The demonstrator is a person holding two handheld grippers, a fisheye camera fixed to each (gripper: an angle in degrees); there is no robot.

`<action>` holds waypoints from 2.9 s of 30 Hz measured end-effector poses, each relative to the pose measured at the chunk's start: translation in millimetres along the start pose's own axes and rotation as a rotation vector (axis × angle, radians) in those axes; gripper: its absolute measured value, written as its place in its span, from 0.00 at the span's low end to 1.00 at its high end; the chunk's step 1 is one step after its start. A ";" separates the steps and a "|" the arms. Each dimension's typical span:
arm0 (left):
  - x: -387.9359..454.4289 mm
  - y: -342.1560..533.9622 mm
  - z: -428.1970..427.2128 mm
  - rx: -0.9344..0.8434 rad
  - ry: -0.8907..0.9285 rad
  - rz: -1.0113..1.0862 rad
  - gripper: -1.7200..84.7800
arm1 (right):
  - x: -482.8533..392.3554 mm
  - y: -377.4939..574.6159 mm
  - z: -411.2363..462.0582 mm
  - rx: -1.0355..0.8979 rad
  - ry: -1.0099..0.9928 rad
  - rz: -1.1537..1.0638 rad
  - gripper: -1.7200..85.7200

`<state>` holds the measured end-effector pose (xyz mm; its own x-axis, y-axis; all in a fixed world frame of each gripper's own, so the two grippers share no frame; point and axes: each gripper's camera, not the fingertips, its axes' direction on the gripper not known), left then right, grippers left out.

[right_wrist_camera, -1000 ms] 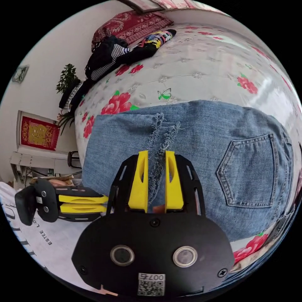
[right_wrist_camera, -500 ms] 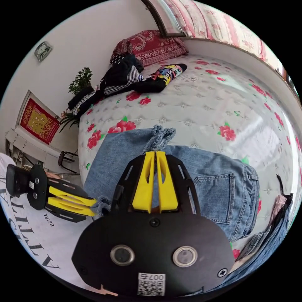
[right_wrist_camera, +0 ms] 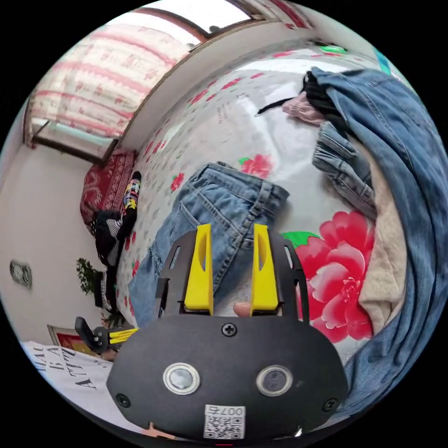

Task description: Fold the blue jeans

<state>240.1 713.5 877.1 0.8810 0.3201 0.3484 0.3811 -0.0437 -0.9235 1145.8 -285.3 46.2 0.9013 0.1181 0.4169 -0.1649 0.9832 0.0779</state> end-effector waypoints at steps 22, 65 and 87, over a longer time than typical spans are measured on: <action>-210.7 307.6 -60.6 0.436 0.252 -0.892 0.08 | -391.6 199.7 114.9 -0.413 -0.257 -1.267 0.02; -351.2 403.4 -80.2 0.337 0.430 -0.625 0.08 | -417.4 169.1 183.5 -0.492 -0.234 -0.517 0.03; -523.7 560.4 -270.5 0.542 0.232 -0.704 0.08 | -773.9 185.0 319.6 -0.560 -0.390 -0.693 0.02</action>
<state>68.1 265.3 220.6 0.5514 -0.0962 0.8287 0.7194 0.5578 -0.4140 289.7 -239.2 27.4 0.5141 -0.4668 0.7196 0.6575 0.7532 0.0189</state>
